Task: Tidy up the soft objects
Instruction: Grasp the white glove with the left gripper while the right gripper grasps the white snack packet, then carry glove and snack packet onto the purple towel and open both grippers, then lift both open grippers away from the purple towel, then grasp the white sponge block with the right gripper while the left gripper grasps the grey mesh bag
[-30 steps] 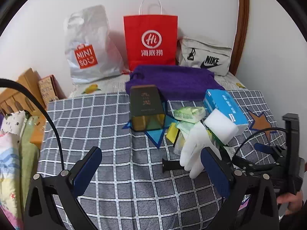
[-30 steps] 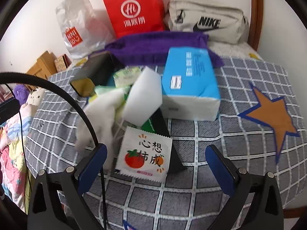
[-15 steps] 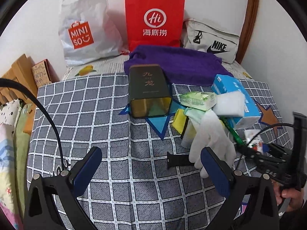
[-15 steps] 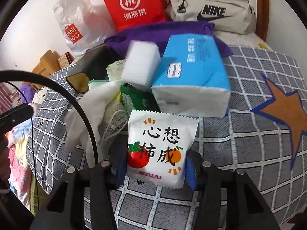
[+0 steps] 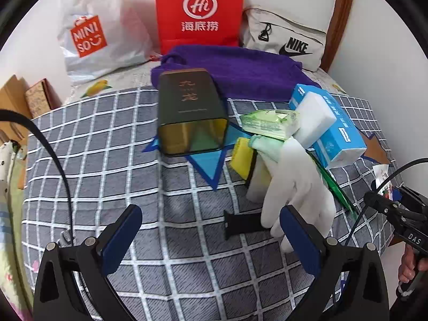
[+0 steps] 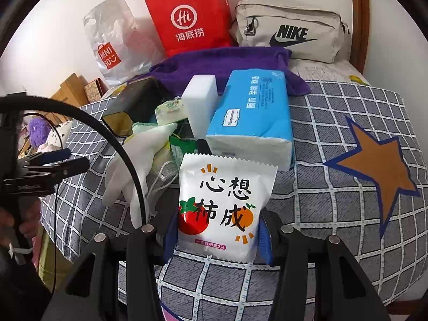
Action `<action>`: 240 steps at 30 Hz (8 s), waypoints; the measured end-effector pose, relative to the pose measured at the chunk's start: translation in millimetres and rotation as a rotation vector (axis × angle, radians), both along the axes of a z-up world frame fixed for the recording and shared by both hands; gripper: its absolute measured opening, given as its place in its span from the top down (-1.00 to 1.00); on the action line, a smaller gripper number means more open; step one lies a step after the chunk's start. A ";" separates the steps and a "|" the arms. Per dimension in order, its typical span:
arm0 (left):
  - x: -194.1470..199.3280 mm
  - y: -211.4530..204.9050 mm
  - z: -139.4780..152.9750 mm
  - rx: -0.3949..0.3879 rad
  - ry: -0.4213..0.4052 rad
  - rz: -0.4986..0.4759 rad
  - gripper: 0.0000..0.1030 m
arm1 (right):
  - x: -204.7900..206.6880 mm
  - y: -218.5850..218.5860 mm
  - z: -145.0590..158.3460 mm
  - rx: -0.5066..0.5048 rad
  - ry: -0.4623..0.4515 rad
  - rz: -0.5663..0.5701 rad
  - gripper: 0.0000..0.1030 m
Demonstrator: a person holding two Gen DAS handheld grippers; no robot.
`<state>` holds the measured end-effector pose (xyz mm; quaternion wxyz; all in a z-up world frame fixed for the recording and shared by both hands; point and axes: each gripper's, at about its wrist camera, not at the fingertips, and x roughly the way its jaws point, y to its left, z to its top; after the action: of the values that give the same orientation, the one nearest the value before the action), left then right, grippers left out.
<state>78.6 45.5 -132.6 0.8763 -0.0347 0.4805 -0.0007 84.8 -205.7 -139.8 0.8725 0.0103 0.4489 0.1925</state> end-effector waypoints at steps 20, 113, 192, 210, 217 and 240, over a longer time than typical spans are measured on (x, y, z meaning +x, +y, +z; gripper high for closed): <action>34.9 -60.8 -19.2 -0.124 -0.014 -0.248 0.44 | 18.8 -8.4 -4.7 -0.028 0.036 -0.036 0.05; 337.1 32.8 6.4 -0.015 -0.016 -0.139 0.48 | 393.6 57.2 -41.3 -0.166 0.204 0.020 0.04; 7.3 46.0 30.6 -0.120 -0.141 0.117 -0.56 | 132.7 99.8 -6.6 -0.134 -0.007 -0.018 0.30; 27.0 10.2 -2.8 -0.072 -0.011 0.003 -0.57 | 98.3 67.5 51.5 -0.022 -0.128 -0.018 0.36; 38.6 -15.9 -16.2 -0.144 0.018 -0.091 -0.57 | 73.0 37.4 71.3 -0.017 -0.178 -0.046 0.36; 43.4 -75.9 -38.7 0.007 0.102 -0.323 0.39 | 64.2 -11.3 46.2 0.019 -0.107 -0.122 0.34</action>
<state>122.0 -30.3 -171.2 0.8394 0.0463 0.5236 -0.1382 149.0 -217.1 -93.6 0.9051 0.0356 0.3986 0.1435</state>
